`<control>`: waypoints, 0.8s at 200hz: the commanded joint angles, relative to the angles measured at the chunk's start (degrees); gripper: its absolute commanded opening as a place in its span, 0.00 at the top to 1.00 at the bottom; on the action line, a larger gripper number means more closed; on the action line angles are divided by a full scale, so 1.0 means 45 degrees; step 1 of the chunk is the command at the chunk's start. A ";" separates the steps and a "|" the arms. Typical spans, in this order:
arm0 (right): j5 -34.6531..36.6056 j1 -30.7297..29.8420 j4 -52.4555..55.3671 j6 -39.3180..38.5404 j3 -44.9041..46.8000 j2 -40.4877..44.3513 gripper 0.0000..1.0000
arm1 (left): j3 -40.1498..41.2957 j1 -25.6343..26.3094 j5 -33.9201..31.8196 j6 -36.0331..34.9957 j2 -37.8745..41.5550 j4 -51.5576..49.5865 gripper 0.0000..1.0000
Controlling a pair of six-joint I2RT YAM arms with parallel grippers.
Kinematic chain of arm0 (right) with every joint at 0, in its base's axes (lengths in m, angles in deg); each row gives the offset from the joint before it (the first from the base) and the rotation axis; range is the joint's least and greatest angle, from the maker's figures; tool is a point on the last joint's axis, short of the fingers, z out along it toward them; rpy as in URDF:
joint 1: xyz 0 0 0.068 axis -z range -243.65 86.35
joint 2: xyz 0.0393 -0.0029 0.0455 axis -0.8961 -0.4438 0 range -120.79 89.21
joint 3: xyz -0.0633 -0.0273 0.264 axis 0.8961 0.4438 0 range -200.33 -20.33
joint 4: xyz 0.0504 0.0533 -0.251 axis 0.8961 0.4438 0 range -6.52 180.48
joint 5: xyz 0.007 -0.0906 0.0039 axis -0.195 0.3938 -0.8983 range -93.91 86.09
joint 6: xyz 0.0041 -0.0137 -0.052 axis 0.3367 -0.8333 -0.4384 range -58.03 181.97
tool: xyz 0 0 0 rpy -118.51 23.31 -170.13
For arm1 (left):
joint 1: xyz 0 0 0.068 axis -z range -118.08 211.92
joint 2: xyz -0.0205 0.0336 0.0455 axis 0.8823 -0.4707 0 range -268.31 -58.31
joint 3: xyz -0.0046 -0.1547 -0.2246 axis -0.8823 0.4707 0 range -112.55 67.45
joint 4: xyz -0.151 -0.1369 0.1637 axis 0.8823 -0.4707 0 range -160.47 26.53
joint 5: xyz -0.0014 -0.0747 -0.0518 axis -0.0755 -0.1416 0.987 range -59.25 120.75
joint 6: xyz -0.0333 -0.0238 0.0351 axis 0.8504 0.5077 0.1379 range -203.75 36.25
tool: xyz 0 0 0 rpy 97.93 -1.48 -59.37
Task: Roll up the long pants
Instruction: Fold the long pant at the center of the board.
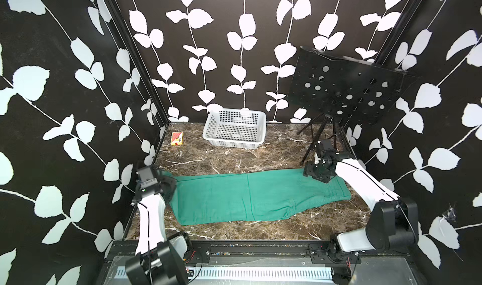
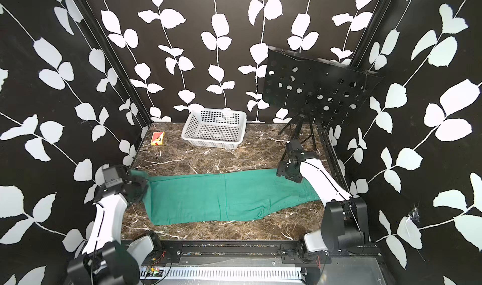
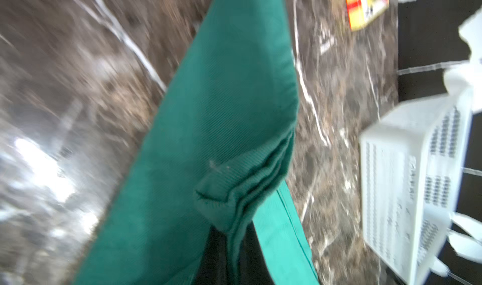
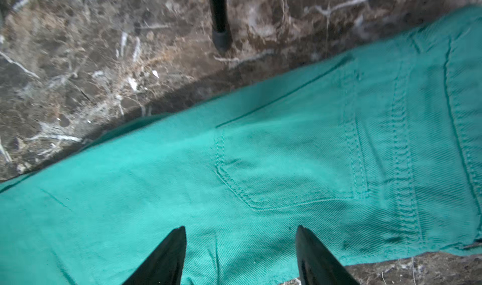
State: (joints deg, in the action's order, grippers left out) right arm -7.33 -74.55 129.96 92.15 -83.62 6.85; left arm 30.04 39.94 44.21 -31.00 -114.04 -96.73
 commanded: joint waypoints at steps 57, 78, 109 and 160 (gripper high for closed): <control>-0.0064 -0.0090 0.0990 -0.0572 -0.1245 -0.0174 0.31 | -0.0394 0.9214 -0.3730 0.7542 0.0132 0.2490 1.00; -0.0205 -0.0085 0.0971 -0.0555 -0.1176 0.0068 0.31 | -0.1880 1.1526 -0.5177 0.8897 -0.0742 0.2315 1.00; -0.0212 -0.0076 0.0863 -0.0236 -0.0728 0.0963 0.31 | -0.3584 1.4298 -0.6078 1.1082 -0.2573 0.3408 1.00; 0.0716 0.0171 0.1817 -0.0280 -0.1027 0.2821 0.28 | -0.6520 1.6226 -0.5639 1.2283 -0.5167 0.5018 1.00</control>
State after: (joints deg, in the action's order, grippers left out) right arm -6.89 -74.38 134.64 90.66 -86.70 15.85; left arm 6.30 110.76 19.40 19.36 -134.89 -79.81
